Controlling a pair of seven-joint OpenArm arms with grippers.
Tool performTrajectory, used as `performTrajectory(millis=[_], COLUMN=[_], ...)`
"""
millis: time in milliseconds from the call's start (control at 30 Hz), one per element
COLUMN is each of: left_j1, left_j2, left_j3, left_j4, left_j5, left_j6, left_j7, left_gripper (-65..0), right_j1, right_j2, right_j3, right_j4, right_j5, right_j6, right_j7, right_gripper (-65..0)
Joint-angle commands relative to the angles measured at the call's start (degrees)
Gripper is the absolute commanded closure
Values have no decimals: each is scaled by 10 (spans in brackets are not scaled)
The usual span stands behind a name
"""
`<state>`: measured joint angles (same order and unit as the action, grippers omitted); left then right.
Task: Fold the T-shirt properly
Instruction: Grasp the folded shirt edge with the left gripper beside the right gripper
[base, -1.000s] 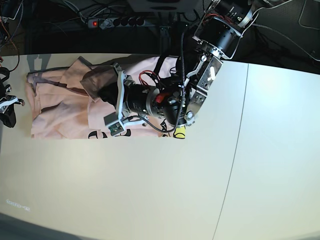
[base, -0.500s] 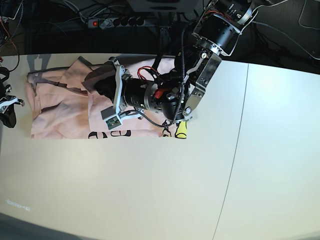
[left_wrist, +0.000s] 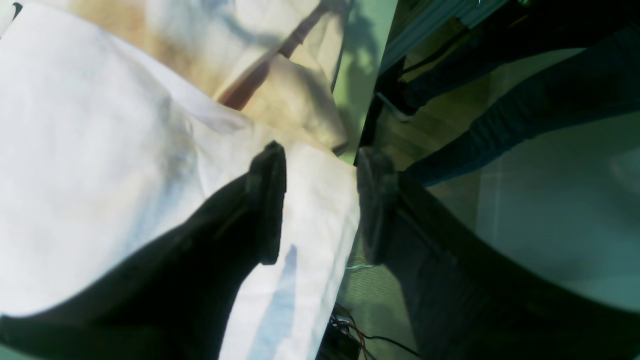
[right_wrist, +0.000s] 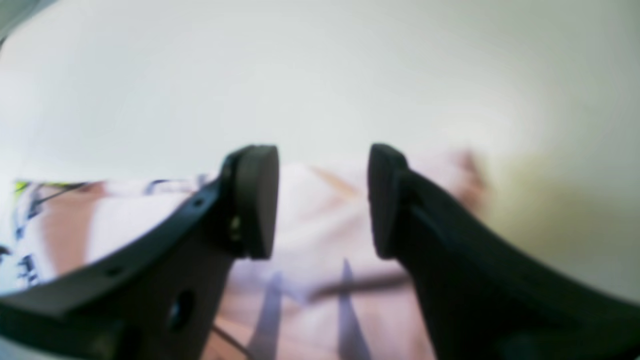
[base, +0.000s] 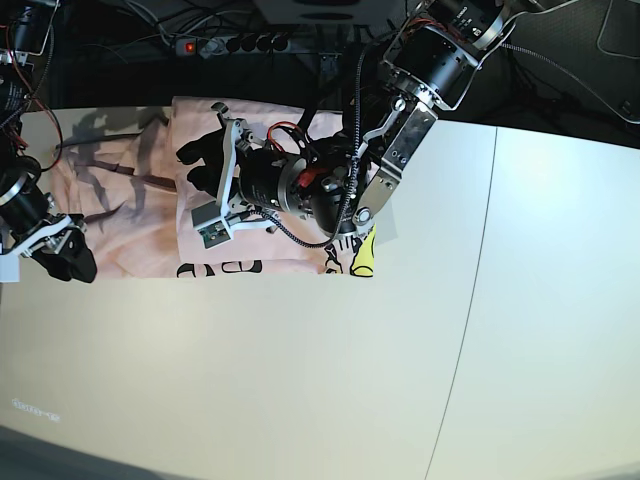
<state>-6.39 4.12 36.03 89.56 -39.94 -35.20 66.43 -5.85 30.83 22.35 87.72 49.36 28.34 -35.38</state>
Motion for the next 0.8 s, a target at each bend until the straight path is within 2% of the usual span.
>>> performTrajectory(millis=[0, 100, 200, 300, 500, 767], left_j1=[-11, -11, -11, -11, -11, -11], left_j2=[9, 9, 9, 9, 8, 8], left_j3=[-1, -7, -28, -66, -130, -143], left_j4=[9, 9, 9, 9, 9, 9], left_j5=[-8, 8, 17, 8, -14, -14], left_j6=[-15, -15, -15, -15, -15, -15], left_j7=[-11, -11, -6, 0, 10, 11], left_gripper=[-266, -266, -266, -266, -266, -266], right_j1=[12, 27, 28, 28, 28, 30], right_j2=[13, 2, -15, -31, -46, -47], right_j3=[-14, -74, -119, -147, -164, -165], right_j4=[9, 9, 9, 9, 9, -28], right_j5=[5, -19, -34, -50, -66, -65], right_j6=[45, 44, 44, 44, 44, 44], right_j7=[10, 8, 8, 8, 8, 11], right_gripper=[-297, -298, -349, -358, -358, -342])
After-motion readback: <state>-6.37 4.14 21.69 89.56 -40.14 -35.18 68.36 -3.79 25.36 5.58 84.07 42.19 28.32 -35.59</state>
